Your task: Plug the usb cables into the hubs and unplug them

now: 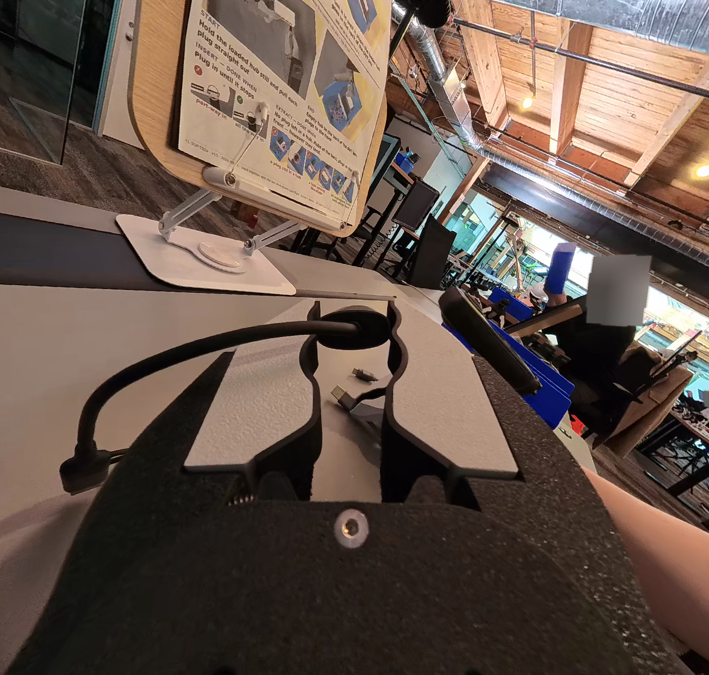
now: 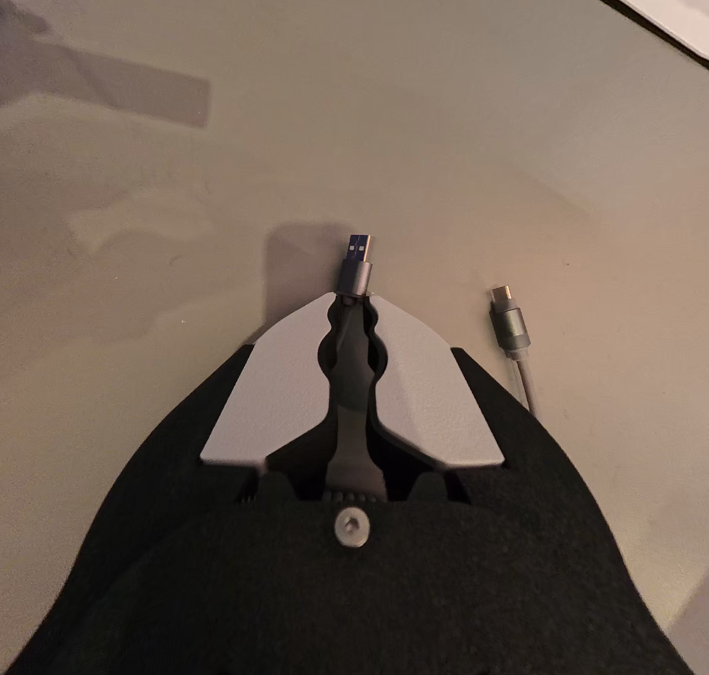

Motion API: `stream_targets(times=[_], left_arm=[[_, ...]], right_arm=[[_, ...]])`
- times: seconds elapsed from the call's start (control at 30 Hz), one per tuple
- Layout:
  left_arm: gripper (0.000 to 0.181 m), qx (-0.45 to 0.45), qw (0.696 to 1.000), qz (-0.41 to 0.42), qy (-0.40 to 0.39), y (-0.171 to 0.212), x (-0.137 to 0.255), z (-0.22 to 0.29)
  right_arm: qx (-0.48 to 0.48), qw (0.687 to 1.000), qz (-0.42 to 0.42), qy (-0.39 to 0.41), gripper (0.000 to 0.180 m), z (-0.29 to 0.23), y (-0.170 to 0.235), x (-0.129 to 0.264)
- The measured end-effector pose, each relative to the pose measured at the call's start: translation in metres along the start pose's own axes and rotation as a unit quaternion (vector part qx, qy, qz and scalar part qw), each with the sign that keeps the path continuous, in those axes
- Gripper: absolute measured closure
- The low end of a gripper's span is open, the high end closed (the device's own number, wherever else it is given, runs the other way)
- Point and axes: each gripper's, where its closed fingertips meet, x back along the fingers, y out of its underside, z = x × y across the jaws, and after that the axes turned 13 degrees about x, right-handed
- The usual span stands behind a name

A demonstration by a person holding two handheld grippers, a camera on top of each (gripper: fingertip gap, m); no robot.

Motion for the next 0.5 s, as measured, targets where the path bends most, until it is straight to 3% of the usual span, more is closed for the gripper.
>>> stream_targets(times=[0.5], left_arm=[[0.148, 0.002, 1.0, -0.002, -0.002, 0.0013, -0.0005, -0.002]], right_arm=[[0.011, 1.0, -0.005, -0.011, 0.168, -0.0038, 0.0009, 0.0016]])
